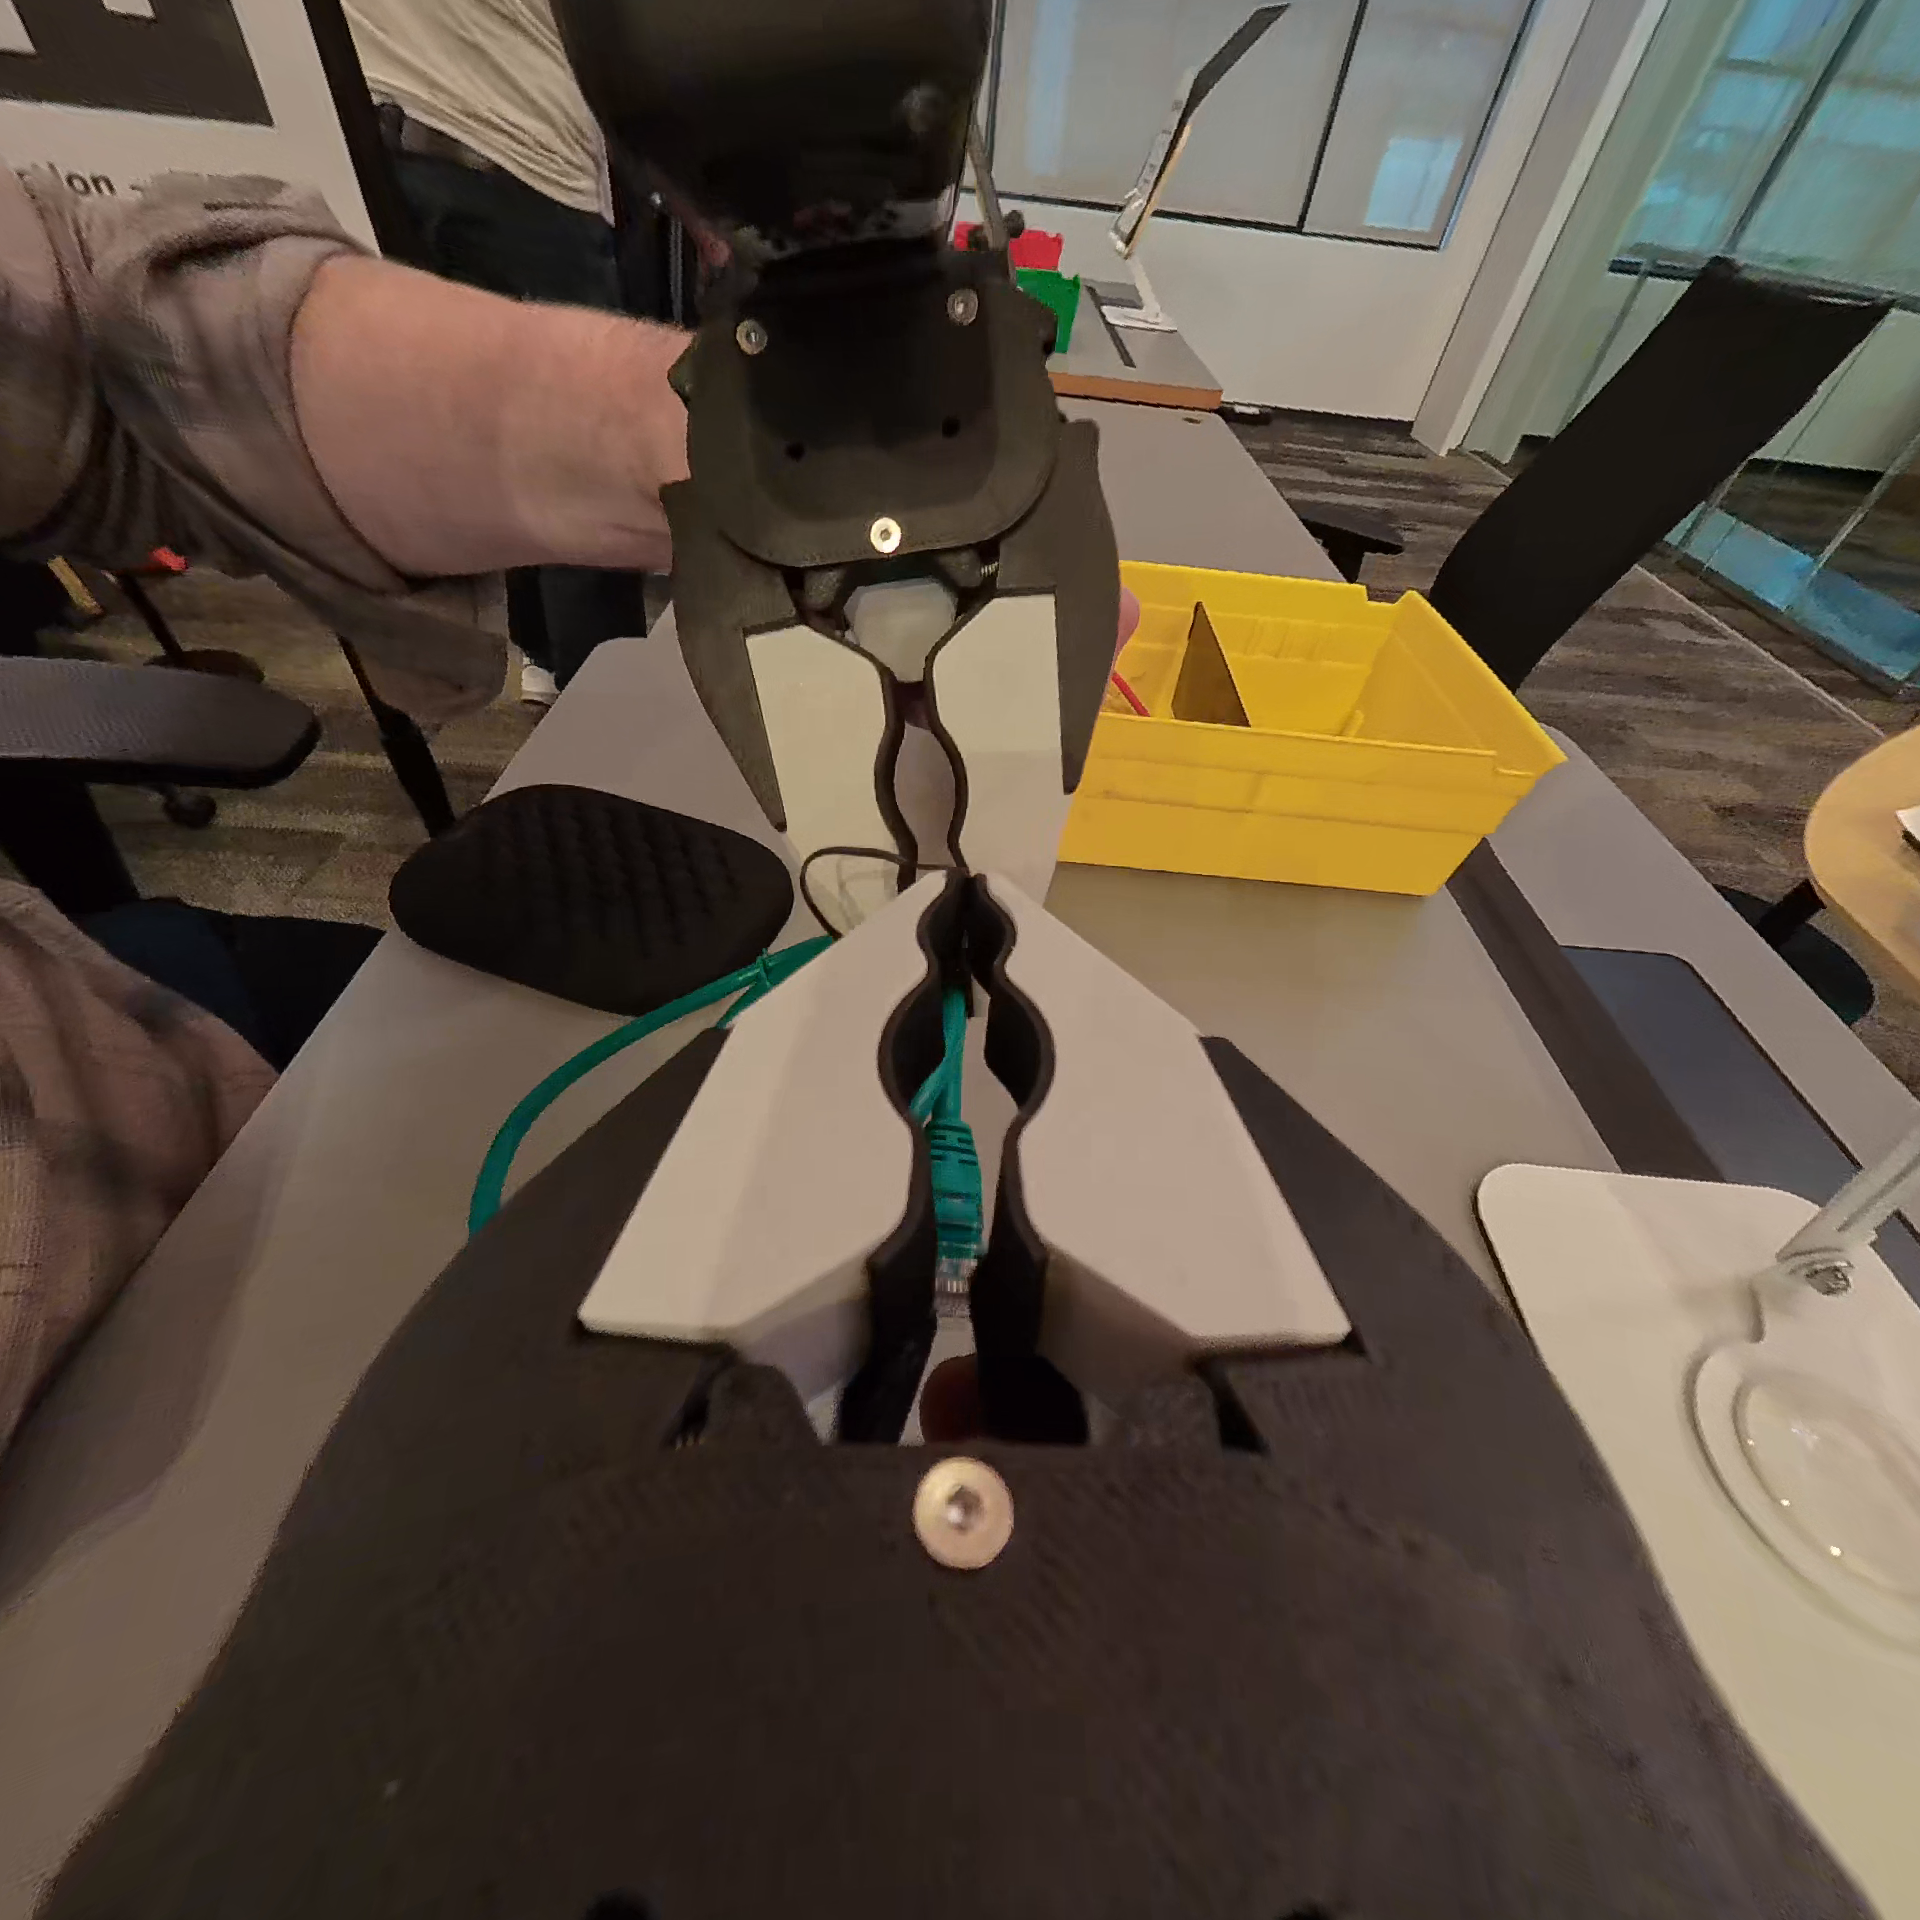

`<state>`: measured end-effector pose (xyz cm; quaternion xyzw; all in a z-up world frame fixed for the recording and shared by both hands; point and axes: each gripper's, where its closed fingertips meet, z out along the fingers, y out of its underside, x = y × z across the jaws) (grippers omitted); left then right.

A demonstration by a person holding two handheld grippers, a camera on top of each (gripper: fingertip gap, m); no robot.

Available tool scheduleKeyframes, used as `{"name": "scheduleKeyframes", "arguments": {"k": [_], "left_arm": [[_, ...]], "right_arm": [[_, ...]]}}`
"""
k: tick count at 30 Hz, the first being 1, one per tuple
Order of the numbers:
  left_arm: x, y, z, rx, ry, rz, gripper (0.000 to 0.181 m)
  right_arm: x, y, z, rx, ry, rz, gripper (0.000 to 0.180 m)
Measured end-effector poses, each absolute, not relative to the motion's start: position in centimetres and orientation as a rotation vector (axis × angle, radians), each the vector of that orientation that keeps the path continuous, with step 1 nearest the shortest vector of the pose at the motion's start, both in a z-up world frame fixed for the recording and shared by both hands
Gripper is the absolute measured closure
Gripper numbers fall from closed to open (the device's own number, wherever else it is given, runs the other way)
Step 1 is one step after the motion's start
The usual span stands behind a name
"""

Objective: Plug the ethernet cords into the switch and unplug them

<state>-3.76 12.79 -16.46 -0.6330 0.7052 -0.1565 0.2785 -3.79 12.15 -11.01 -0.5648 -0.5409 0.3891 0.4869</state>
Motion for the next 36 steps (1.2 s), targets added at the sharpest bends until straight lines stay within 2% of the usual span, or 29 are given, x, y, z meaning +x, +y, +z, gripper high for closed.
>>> {"name": "scheduleKeyframes", "arguments": {"k": [16,36], "left_arm": [[-2.8,12.1,-12.9,-1.590,1.941,-0.353,0.175],[-3.2,11.6,-15.9,-1.718,1.970,-0.559,0.176]], "right_arm": [[-3.2,12.4,-11.3,-1.348,-1.506,0.803,0.180],[-2.9,12.4,-15.5,-1.671,-1.441,1.278,0.179]]}}
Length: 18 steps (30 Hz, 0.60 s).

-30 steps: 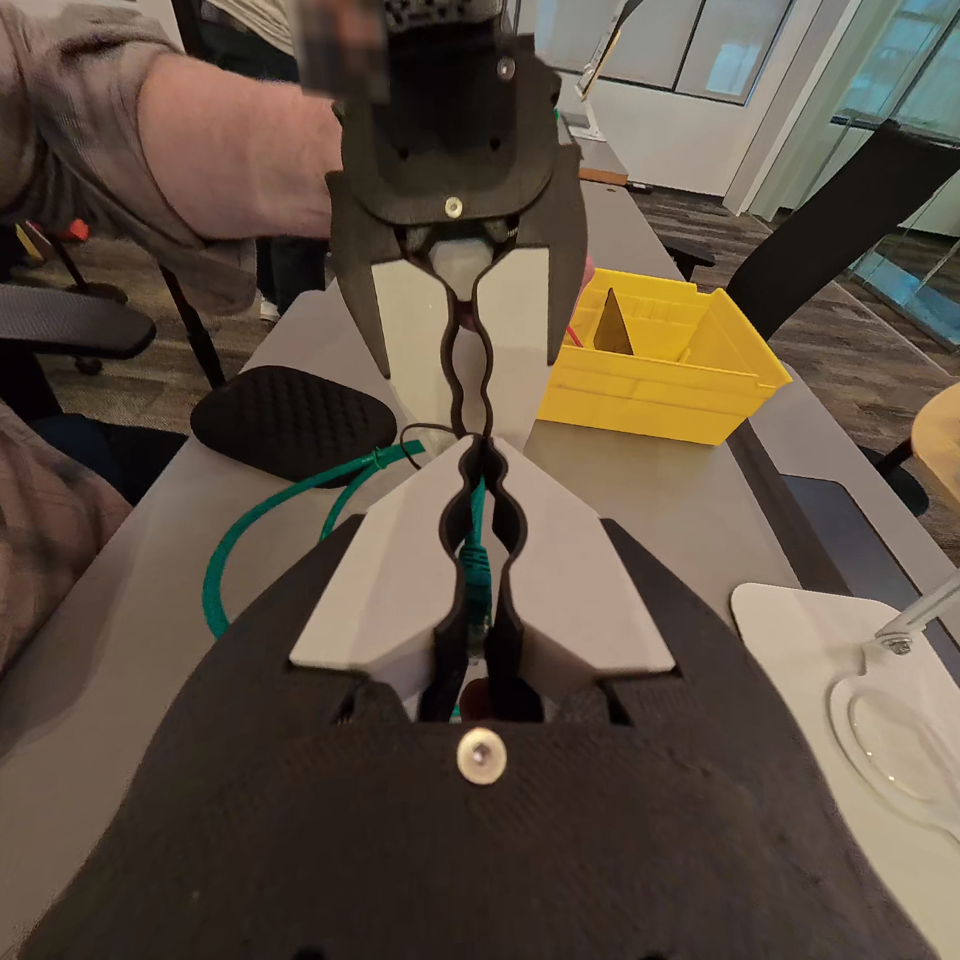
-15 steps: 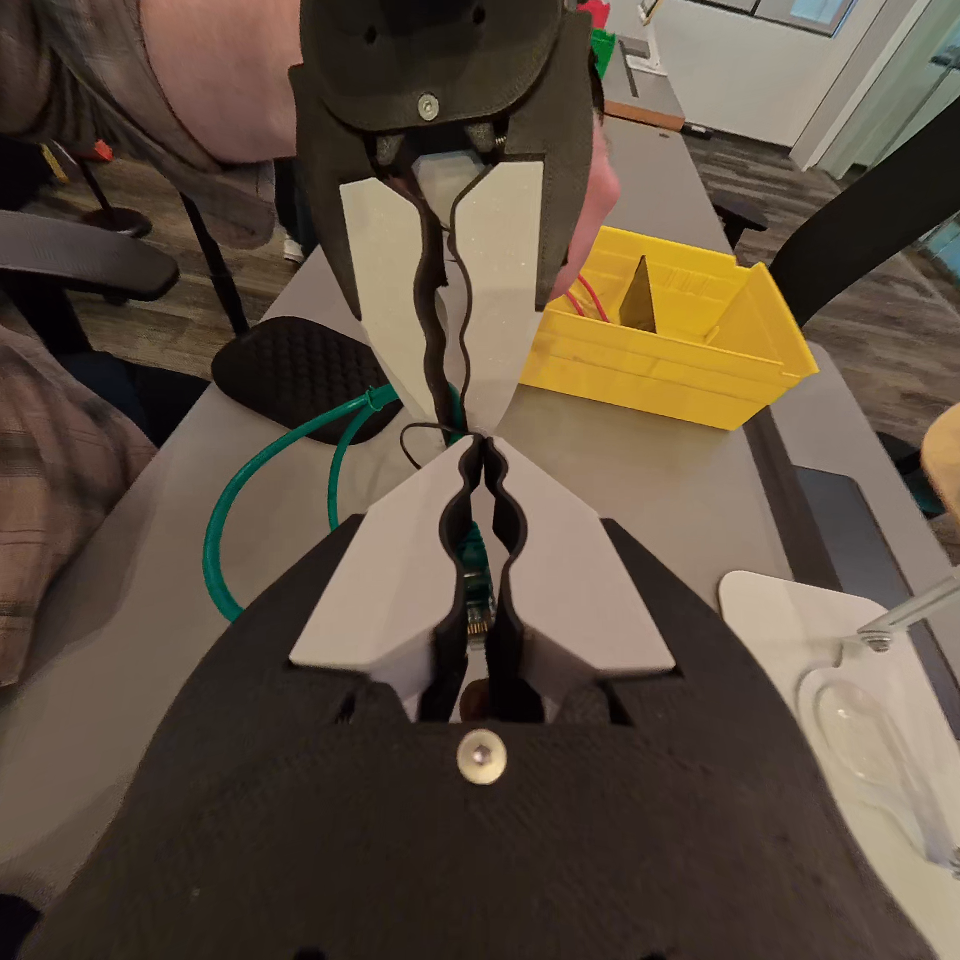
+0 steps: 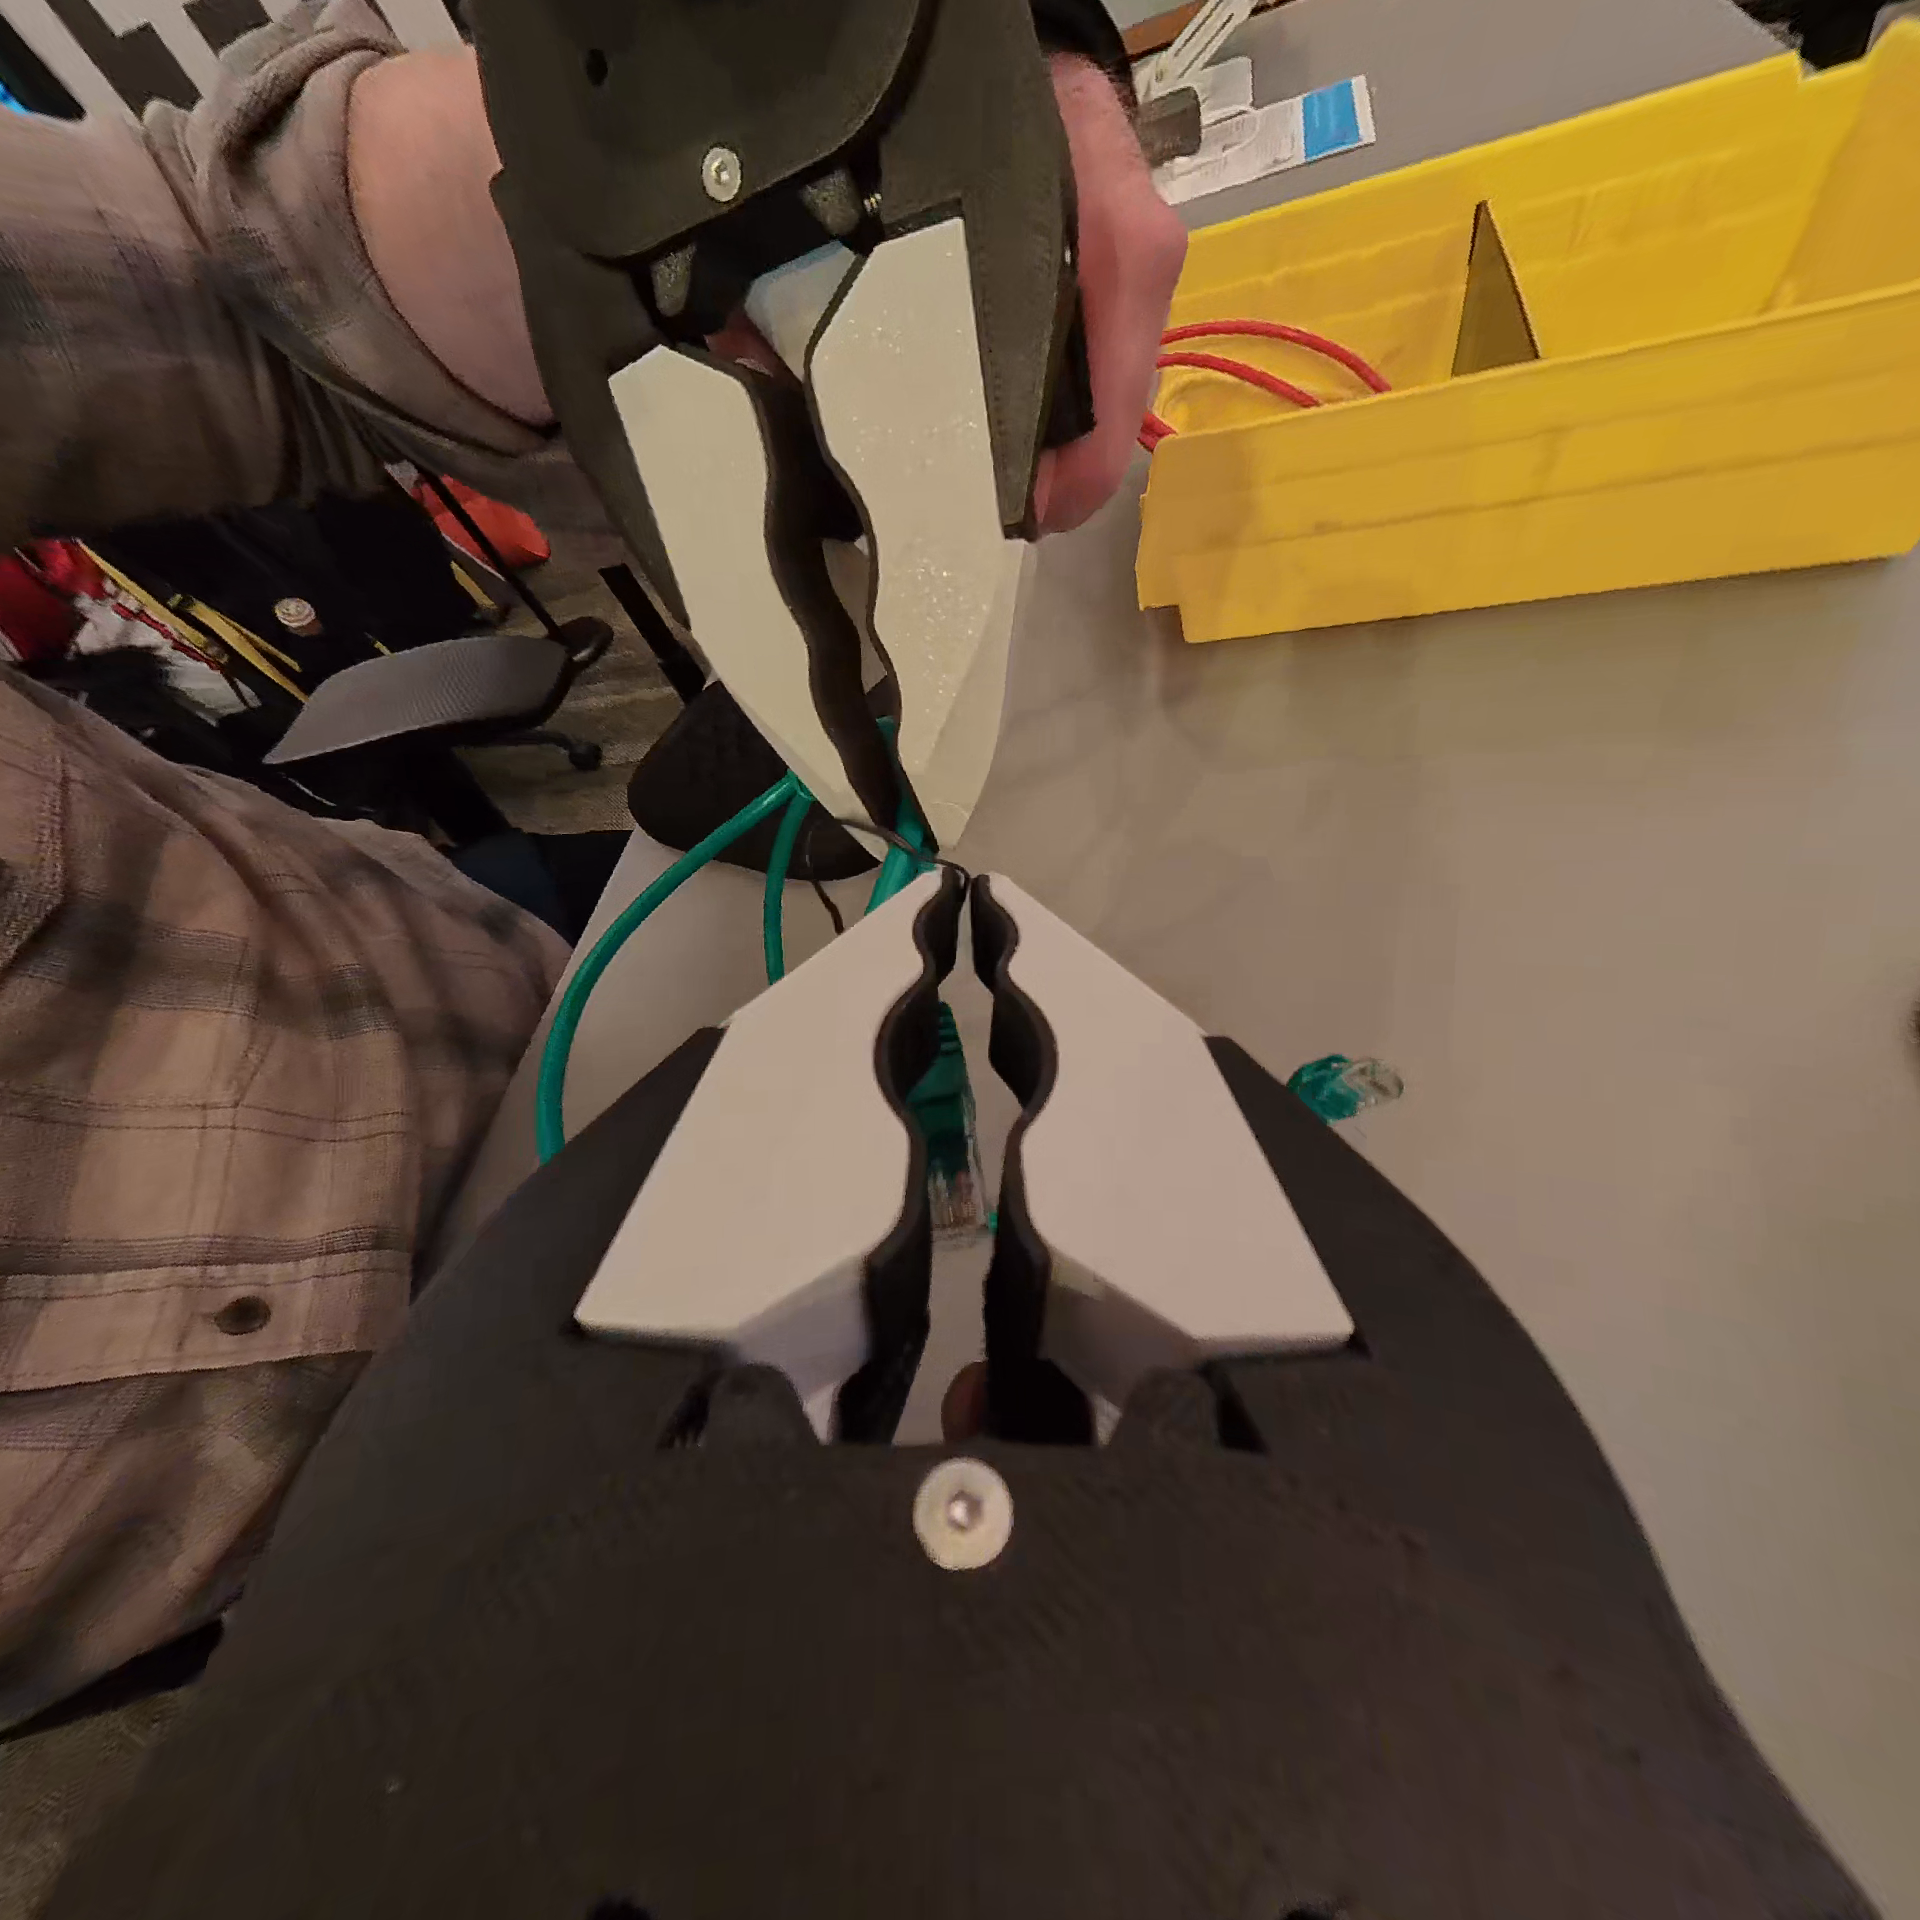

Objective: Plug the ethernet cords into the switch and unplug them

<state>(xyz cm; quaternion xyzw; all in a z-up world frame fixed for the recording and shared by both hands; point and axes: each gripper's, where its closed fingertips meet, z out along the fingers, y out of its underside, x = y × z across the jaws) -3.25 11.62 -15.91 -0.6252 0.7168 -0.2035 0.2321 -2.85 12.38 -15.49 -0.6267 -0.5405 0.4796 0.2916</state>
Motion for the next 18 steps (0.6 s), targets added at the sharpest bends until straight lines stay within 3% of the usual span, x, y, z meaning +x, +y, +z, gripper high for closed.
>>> {"name": "scheduleKeyframes", "arguments": {"k": [11,18], "left_arm": [[-3.0,11.0,-16.7,-1.709,2.000,-0.628,0.176],[-3.2,10.4,-17.1,-1.722,2.022,-0.662,0.175]], "right_arm": [[-2.2,12.5,-17.3,-1.820,-1.387,1.428,0.164],[-1.9,12.2,-17.6,-1.829,-1.375,1.479,0.164]]}}
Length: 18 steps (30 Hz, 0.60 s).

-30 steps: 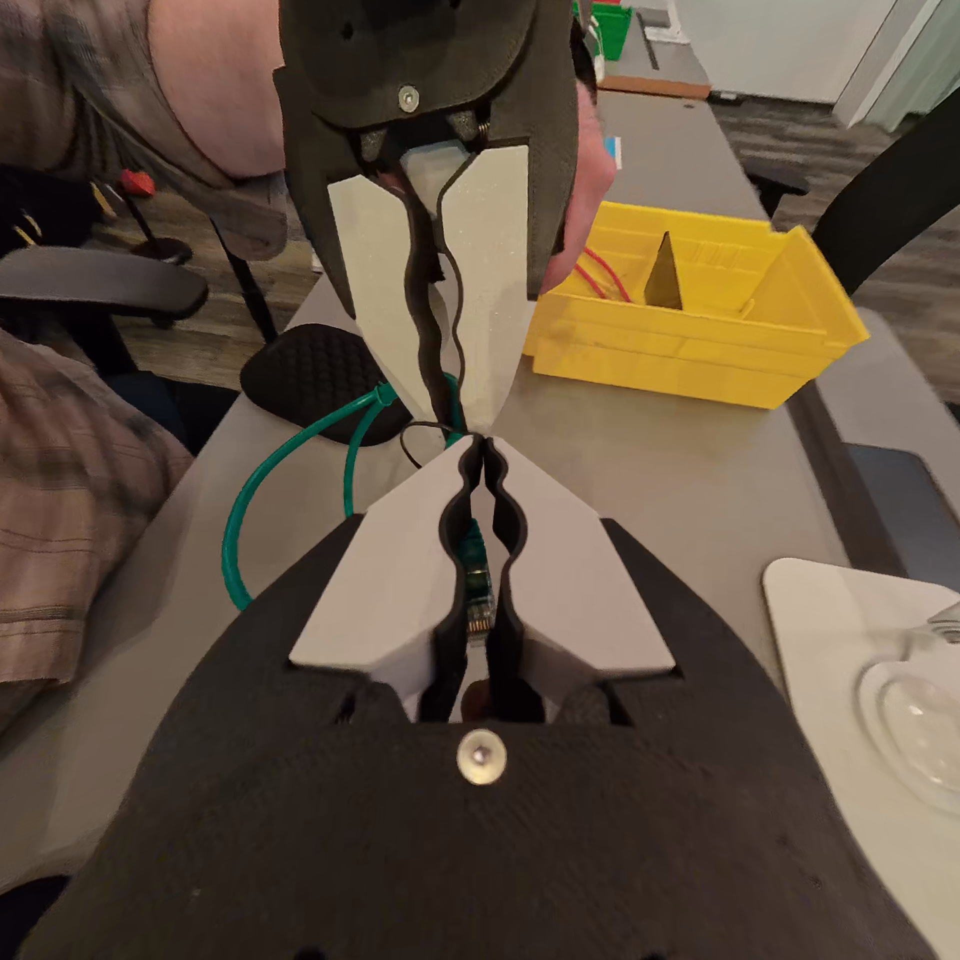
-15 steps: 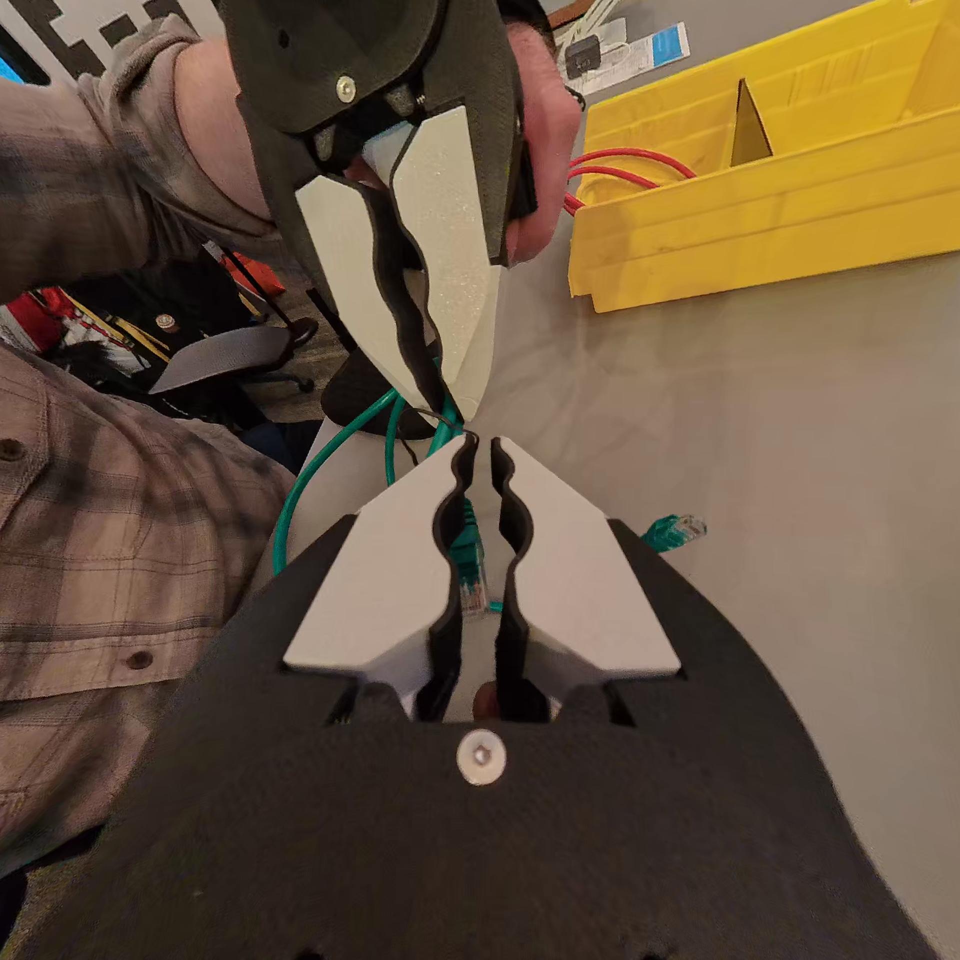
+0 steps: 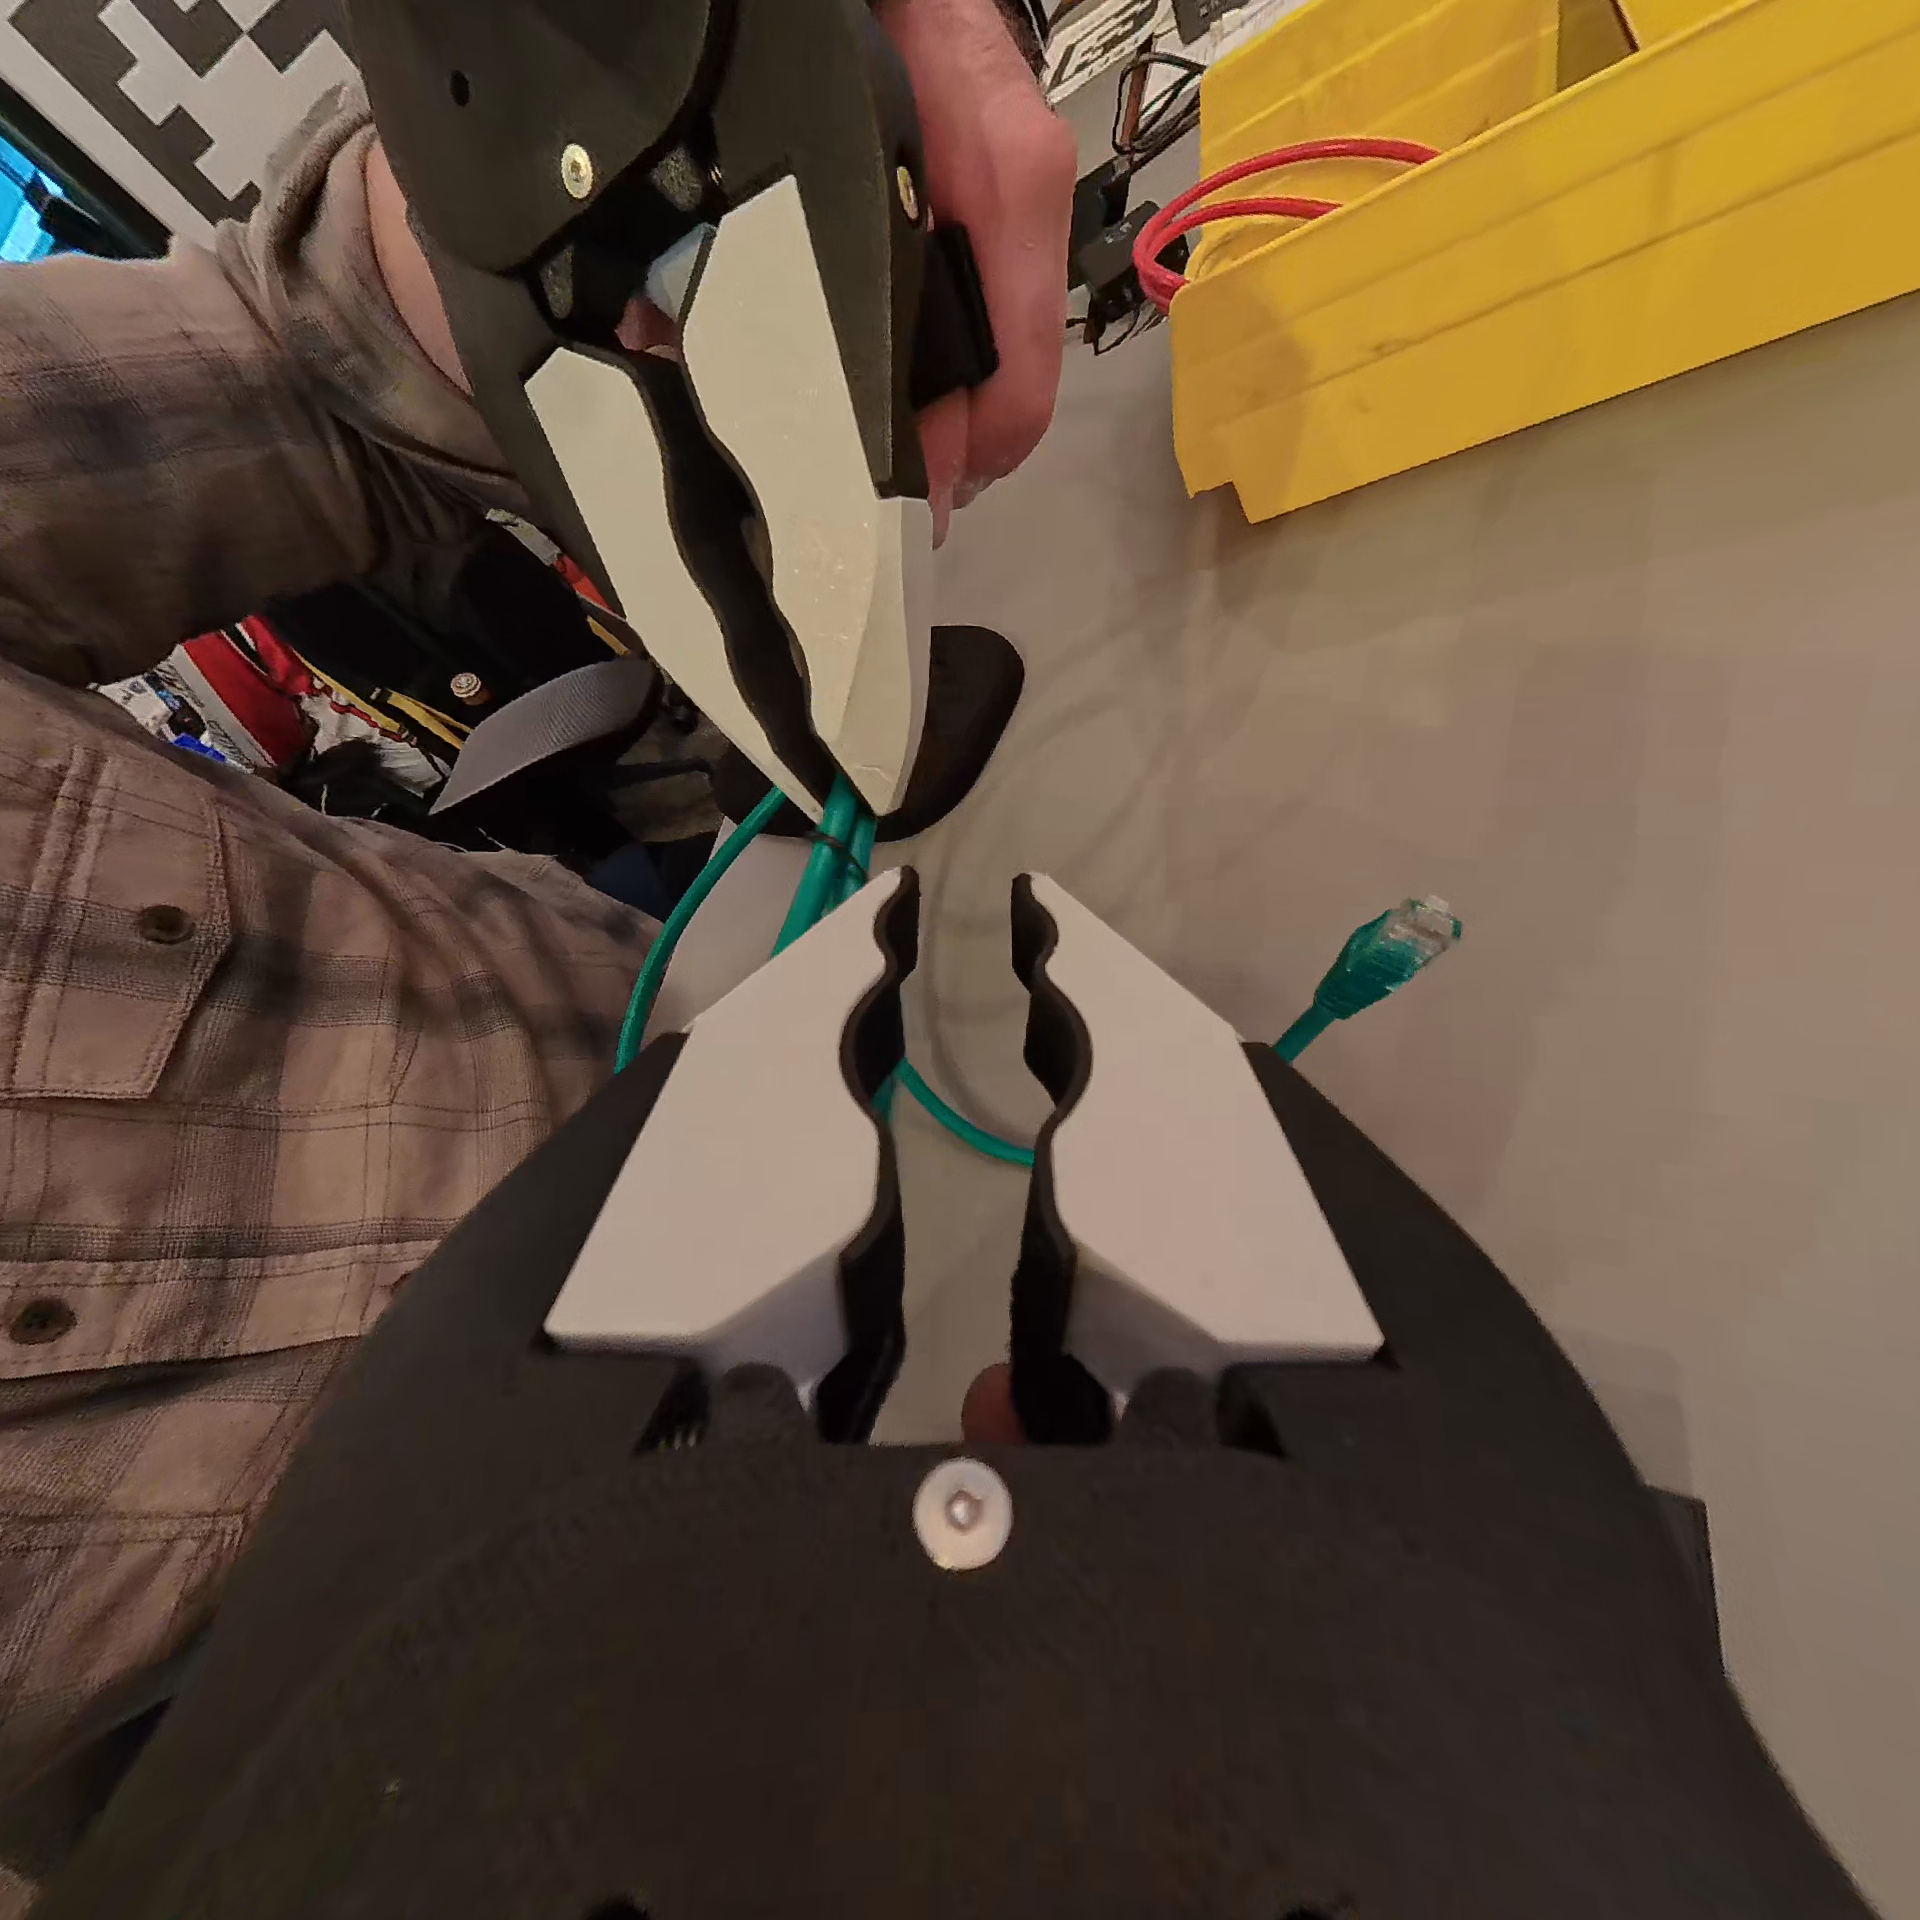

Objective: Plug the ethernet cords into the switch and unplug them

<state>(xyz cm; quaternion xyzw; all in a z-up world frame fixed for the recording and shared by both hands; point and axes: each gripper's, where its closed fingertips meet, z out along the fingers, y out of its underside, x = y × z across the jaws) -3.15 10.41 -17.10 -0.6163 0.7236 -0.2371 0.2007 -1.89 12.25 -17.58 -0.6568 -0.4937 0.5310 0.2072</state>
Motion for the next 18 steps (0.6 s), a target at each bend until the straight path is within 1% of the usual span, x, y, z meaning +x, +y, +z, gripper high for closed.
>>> {"name": "scheduleKeyframes", "arguments": {"k": [5,10,12,14,18], "left_arm": [[-3.1,10.1,-16.9,-1.723,2.016,-0.698,0.175],[-3.2,10.2,-16.8,-1.727,2.005,-0.706,0.175],[-3.2,10.0,-16.6,-1.709,2.013,-0.715,0.175],[-3.1,9.8,-16.0,-1.681,2.017,-0.739,0.175],[-2.8,9.1,-15.0,-1.620,2.055,-0.777,0.175]], "right_arm": [[-0.9,12.8,-17.1,-1.807,-1.331,1.483,0.160],[0.5,13.2,-16.1,-1.716,-1.243,1.414,0.163],[1.3,12.9,-16.4,-1.707,-1.242,1.362,0.158],[1.7,12.3,-16.3,-1.659,-1.263,1.349,0.157],[1.7,10.7,-15.3,-1.505,-1.353,1.401,0.147]]}}
